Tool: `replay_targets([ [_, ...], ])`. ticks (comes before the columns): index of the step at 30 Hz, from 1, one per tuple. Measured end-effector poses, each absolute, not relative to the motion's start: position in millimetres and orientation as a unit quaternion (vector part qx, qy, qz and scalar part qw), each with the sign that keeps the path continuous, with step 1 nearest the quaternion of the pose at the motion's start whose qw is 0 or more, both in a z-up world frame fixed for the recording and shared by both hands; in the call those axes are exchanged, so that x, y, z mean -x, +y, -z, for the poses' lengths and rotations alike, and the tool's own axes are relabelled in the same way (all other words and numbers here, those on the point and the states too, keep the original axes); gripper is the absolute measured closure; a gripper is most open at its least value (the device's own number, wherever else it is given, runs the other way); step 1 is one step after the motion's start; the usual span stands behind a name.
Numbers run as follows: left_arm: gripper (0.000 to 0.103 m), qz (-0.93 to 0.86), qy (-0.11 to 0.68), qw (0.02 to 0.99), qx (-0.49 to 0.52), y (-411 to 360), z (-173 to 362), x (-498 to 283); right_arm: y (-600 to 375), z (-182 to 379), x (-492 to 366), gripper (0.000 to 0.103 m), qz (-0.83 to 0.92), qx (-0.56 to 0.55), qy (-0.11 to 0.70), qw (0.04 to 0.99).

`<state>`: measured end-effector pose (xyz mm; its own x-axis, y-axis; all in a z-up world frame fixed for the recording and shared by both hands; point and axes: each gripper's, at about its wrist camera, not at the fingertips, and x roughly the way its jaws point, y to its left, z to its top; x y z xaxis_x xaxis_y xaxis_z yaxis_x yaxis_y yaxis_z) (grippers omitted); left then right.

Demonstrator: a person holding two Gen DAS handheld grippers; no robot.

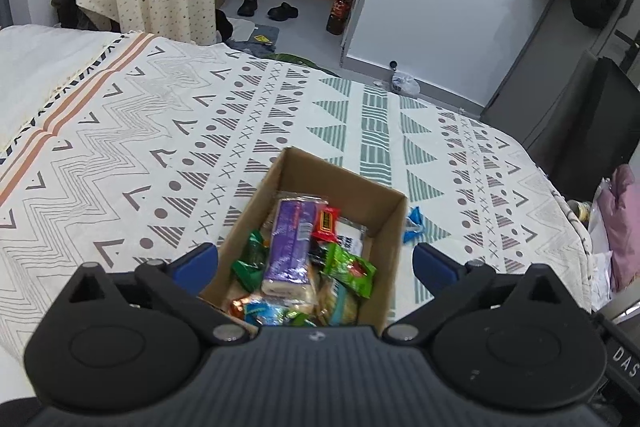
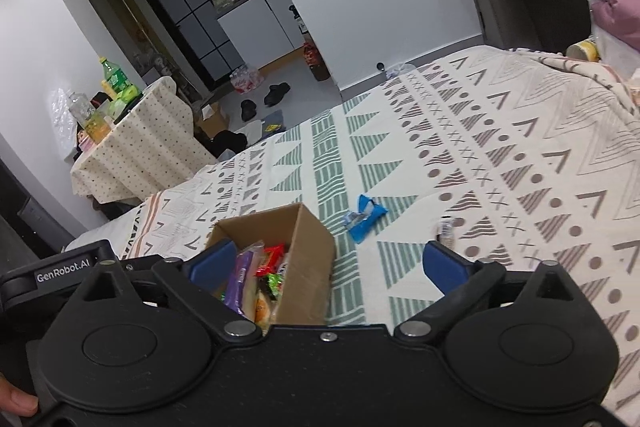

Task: Organize snacks
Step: 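Move both tools back toward the blue packet and clear stick packet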

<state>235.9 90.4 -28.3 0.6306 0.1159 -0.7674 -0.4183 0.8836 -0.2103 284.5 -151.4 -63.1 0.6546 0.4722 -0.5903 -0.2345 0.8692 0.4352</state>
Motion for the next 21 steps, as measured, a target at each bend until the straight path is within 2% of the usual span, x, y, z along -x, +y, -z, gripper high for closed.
replay_targets([
  [21,0.0,-0.109,0.412,0.891,0.155,15,15,-234,-218,63,-270,0.0,-0.177,-0.14,0.373,0.9],
])
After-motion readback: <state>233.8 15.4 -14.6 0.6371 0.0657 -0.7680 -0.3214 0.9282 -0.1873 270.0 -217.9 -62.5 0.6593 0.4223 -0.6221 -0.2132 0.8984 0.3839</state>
